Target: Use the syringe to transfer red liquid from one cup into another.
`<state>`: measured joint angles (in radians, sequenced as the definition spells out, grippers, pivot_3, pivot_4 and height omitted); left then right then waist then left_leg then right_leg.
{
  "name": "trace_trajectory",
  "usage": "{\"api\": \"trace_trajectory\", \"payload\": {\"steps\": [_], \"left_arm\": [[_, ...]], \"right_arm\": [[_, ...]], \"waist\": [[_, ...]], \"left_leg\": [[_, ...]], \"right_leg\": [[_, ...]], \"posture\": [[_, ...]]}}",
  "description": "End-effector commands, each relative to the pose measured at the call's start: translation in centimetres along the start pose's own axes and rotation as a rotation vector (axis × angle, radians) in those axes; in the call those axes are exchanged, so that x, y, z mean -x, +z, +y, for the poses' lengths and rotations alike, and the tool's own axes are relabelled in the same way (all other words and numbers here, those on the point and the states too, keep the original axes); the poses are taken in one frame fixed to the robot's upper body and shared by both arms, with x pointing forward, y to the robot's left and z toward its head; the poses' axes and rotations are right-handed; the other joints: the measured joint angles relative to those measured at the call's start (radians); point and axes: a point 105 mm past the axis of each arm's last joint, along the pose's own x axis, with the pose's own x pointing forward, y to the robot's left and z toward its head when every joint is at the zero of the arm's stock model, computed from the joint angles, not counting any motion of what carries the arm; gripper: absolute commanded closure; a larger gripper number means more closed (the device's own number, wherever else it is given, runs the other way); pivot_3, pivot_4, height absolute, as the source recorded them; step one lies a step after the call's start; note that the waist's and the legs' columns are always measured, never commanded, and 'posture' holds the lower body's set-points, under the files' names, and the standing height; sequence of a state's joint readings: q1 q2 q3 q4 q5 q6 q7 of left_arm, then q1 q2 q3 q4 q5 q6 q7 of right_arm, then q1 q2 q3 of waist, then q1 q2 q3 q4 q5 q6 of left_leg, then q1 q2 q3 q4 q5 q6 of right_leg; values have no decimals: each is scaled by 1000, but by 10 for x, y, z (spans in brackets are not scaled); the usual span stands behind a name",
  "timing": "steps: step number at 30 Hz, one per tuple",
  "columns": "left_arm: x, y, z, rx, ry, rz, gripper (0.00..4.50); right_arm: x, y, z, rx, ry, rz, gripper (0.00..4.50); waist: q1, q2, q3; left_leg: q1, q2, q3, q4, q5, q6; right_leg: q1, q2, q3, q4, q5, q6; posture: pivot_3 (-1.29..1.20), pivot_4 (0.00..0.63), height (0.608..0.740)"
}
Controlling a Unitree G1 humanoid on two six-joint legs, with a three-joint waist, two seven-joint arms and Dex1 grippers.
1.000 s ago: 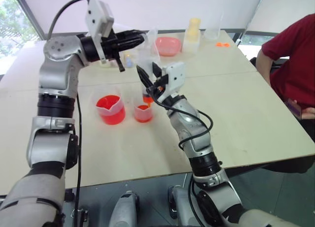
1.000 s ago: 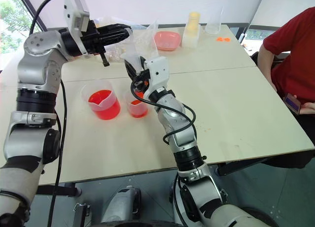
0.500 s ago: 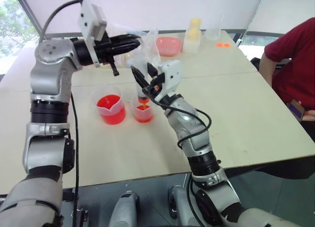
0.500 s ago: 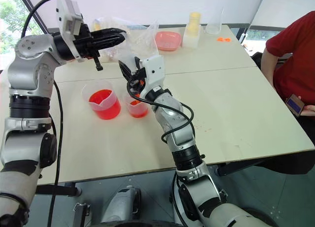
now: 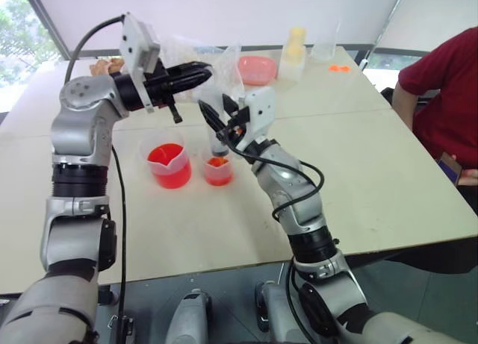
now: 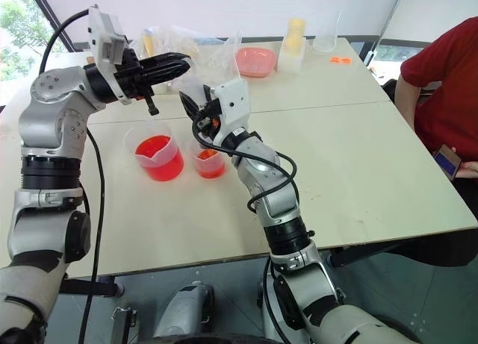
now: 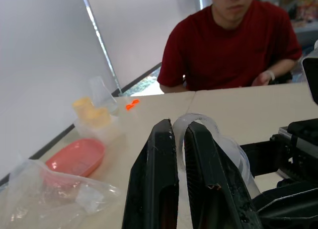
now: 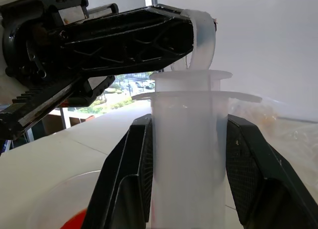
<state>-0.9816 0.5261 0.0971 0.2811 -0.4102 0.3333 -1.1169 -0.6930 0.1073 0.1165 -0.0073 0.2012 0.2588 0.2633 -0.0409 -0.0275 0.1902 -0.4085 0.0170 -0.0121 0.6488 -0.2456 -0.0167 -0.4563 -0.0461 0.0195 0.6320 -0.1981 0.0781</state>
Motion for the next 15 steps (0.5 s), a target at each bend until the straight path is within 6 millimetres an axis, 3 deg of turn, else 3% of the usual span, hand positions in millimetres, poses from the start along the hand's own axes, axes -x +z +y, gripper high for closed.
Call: {"api": "trace_trajectory", "payload": {"steps": [1,3,7,10,15], "left_arm": [[-1,-9,-5,45,-34,29,2554],[9,5,5,70,4,-16,1625],[37,35,12,132,49,-119,1625],[51,31,0,121,64,-51,1625],[71,13,-43,169,54,85,1625]], "right_arm": [[-4,87,19,39,61,-306,3058],[-4,94,19,30,60,-318,3058],[-3,109,10,-22,45,-313,3058],[0,115,-21,-67,-34,-232,3058],[19,106,-70,-86,-46,50,3058]], "waist": [[-1,0,0],[-4,0,0],[-12,1,1],[-16,1,0],[8,1,1]], "left_leg": [[0,0,0,0,0,0],[0,0,0,0,0,0],[0,1,0,-1,0,0],[0,1,-1,-1,0,0],[0,0,-1,0,0,0]], "right_leg": [[0,0,0,0,0,0],[0,0,0,0,0,0],[-2,1,0,2,0,0],[-2,1,0,2,0,0],[2,-3,0,-1,0,0]], "posture": [[0,150,740],[0,150,740],[0,150,740],[0,150,740],[0,150,740]]}}
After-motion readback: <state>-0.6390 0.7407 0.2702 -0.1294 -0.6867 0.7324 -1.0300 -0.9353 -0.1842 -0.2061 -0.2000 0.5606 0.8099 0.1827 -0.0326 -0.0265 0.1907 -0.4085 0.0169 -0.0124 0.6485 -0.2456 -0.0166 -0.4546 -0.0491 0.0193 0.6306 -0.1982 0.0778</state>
